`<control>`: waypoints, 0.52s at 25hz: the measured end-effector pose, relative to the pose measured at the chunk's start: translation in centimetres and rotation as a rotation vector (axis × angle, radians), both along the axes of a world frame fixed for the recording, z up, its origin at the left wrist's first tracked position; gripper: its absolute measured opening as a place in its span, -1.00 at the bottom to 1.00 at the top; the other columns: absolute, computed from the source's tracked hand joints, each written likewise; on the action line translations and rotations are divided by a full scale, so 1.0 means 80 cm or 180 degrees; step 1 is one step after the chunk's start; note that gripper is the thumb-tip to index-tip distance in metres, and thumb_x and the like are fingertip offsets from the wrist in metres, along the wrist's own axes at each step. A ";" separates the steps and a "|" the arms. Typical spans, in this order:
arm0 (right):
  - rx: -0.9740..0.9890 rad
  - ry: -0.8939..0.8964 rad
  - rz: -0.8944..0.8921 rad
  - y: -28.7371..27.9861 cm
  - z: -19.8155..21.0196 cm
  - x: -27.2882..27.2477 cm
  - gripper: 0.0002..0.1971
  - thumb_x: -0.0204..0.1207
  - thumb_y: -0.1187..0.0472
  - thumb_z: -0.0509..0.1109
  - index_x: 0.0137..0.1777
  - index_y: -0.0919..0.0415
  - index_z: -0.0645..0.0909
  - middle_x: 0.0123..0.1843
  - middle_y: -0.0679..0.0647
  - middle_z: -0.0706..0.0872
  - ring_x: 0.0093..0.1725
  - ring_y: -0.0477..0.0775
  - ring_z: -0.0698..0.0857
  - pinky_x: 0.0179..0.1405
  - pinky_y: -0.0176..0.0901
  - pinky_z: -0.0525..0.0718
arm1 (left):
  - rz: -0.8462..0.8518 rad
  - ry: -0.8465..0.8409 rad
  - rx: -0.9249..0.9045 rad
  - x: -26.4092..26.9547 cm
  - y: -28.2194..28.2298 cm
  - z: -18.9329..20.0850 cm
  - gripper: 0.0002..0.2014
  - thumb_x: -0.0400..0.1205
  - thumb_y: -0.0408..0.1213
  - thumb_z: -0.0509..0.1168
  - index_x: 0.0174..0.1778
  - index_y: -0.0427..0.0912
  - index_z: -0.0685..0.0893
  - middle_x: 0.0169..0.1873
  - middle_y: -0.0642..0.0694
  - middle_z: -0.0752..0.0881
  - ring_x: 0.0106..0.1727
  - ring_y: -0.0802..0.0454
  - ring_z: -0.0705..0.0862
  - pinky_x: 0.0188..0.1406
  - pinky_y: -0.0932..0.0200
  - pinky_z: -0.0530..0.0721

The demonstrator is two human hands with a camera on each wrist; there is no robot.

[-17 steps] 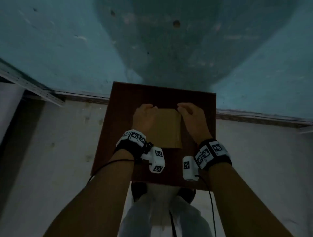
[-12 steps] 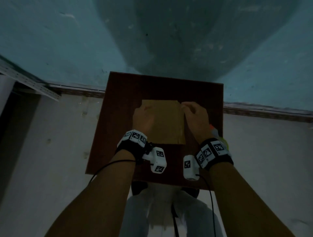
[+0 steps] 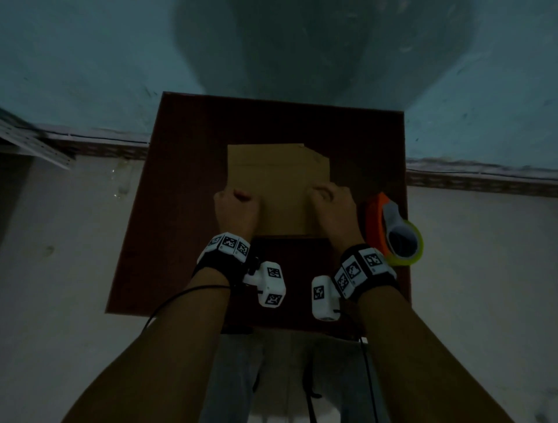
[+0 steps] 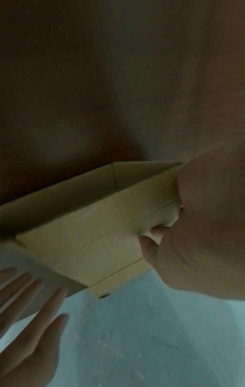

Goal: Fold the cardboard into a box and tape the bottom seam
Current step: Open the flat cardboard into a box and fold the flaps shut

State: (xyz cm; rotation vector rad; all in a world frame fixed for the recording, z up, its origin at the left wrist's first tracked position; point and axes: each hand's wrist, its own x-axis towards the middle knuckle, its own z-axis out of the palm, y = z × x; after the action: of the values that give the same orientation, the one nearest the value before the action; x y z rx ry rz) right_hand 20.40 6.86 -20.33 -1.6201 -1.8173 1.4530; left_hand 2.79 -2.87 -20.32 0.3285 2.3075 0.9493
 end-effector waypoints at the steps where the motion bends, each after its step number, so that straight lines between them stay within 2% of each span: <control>1: 0.0026 -0.0068 0.0050 -0.004 -0.012 0.002 -0.60 0.73 -0.07 0.50 0.45 0.10 0.81 0.38 0.13 0.61 0.35 0.11 0.67 0.19 -0.11 0.74 | -0.0032 -0.0047 0.0042 0.003 -0.002 -0.007 -0.87 0.60 -0.22 0.47 0.00 -0.08 0.66 0.28 -0.12 0.65 0.21 -0.13 0.69 0.16 -0.05 0.70; 3: 0.0071 -0.0156 0.0019 -0.012 -0.029 0.005 -0.50 0.56 -0.30 0.52 0.38 -0.05 0.82 0.47 0.15 0.58 0.50 0.22 0.63 0.35 0.18 0.81 | -0.0070 -0.0096 0.0158 0.007 -0.005 -0.022 -0.75 0.60 -0.23 0.49 0.15 -0.14 0.66 0.27 -0.05 0.57 0.24 -0.10 0.63 0.17 -0.01 0.65; 6: 0.0096 -0.0373 0.0084 -0.024 -0.043 0.010 -0.41 0.45 -0.49 0.49 0.39 -0.23 0.78 0.61 0.10 0.45 0.70 0.29 0.40 0.64 0.41 0.58 | -0.0154 0.0056 0.0283 0.013 -0.019 -0.045 -0.68 0.53 -0.26 0.52 0.16 -0.10 0.61 0.25 -0.06 0.59 0.27 -0.14 0.65 0.21 -0.08 0.71; 8: 0.0168 -0.0723 0.0301 -0.030 -0.042 0.011 -0.38 0.52 -0.47 0.49 0.53 -0.26 0.70 0.75 0.12 0.33 0.79 0.36 0.25 0.77 0.44 0.33 | -0.0174 0.0112 0.0378 0.014 -0.028 -0.054 -0.63 0.50 -0.26 0.54 0.16 -0.04 0.59 0.28 -0.13 0.65 0.27 -0.18 0.68 0.17 -0.09 0.74; 9: 0.0185 -0.0876 0.0373 -0.035 -0.041 0.013 -0.36 0.54 -0.45 0.48 0.58 -0.27 0.66 0.80 0.15 0.27 0.80 0.40 0.21 0.79 0.42 0.27 | -0.0181 0.0087 0.0424 0.014 -0.035 -0.056 -0.62 0.50 -0.26 0.55 0.19 -0.03 0.60 0.31 -0.16 0.66 0.28 -0.19 0.68 0.15 -0.07 0.76; 11: 0.0177 -0.0962 0.0385 -0.039 -0.037 0.010 -0.35 0.56 -0.43 0.47 0.63 -0.27 0.61 0.82 0.19 0.21 0.79 0.46 0.22 0.78 0.43 0.27 | -0.0236 0.0051 0.0497 0.008 -0.046 -0.053 -0.61 0.55 -0.26 0.53 0.27 -0.04 0.64 0.33 -0.13 0.65 0.25 -0.13 0.67 0.00 0.06 0.74; 13: 0.0155 -0.0861 0.0356 -0.048 -0.026 0.011 -0.32 0.58 -0.41 0.48 0.67 -0.24 0.57 0.81 0.22 0.19 0.78 0.50 0.23 0.77 0.44 0.29 | -0.0287 0.0028 0.0620 0.004 -0.062 -0.041 -0.62 0.62 -0.26 0.51 0.36 -0.07 0.68 0.31 -0.09 0.64 0.18 -0.08 0.65 -0.21 0.19 0.60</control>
State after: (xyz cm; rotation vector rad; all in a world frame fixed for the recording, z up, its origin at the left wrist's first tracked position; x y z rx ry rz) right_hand 21.25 3.01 -22.40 -1.7889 -2.1025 1.2720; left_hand 3.11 -7.83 -23.58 0.5142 2.1924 1.1310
